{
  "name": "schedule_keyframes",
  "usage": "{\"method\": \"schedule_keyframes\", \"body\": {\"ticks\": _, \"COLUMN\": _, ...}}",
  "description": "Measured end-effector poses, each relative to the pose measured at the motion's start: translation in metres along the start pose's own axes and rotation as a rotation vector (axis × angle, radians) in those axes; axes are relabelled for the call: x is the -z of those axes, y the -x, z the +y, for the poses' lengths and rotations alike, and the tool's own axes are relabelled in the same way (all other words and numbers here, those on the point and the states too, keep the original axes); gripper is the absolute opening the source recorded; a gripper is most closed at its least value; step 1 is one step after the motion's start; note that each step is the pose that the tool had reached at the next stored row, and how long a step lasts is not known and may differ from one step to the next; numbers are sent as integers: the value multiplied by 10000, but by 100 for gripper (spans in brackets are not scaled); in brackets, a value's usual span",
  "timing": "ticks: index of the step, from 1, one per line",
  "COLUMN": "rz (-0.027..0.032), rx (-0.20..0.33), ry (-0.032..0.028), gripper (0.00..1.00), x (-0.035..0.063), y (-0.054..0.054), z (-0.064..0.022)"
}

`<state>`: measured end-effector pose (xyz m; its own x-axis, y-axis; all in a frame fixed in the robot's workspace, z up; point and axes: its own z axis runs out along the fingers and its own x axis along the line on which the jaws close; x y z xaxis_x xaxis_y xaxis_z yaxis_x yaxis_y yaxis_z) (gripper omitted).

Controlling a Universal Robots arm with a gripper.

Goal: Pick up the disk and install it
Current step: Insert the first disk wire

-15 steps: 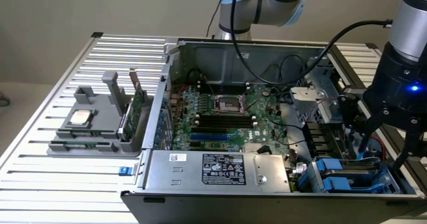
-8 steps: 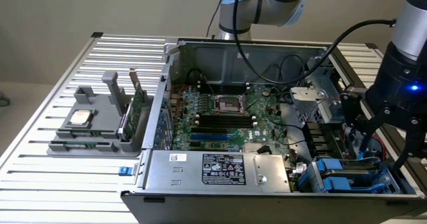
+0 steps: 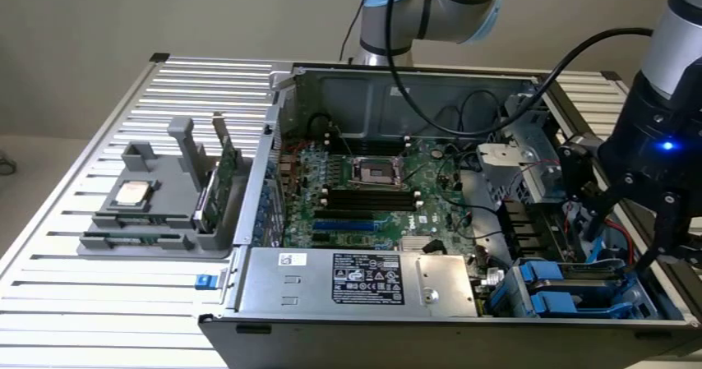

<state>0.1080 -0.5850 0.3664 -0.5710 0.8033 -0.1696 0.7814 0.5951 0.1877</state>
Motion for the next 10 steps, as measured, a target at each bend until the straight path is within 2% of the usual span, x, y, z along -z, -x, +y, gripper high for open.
{"method": "schedule_keyframes", "body": {"ticks": 3, "rz": -18, "rx": -366, "ry": -25, "gripper": 49, "x": -26, "y": -2, "z": -2}}
{"method": "schedule_keyframes", "body": {"ticks": 5, "rz": -7, "rx": -501, "ry": -22, "gripper": 49, "x": -46, "y": 4, "z": 6}}
{"method": "schedule_keyframes", "body": {"ticks": 7, "rz": 44, "rx": -607, "ry": 10, "gripper": 49, "x": -71, "y": 14, "z": 21}}
{"method": "schedule_keyframes", "body": {"ticks": 10, "rz": 161, "rx": -737, "ry": 88, "gripper": 49, "x": -116, "y": 38, "z": 53}}
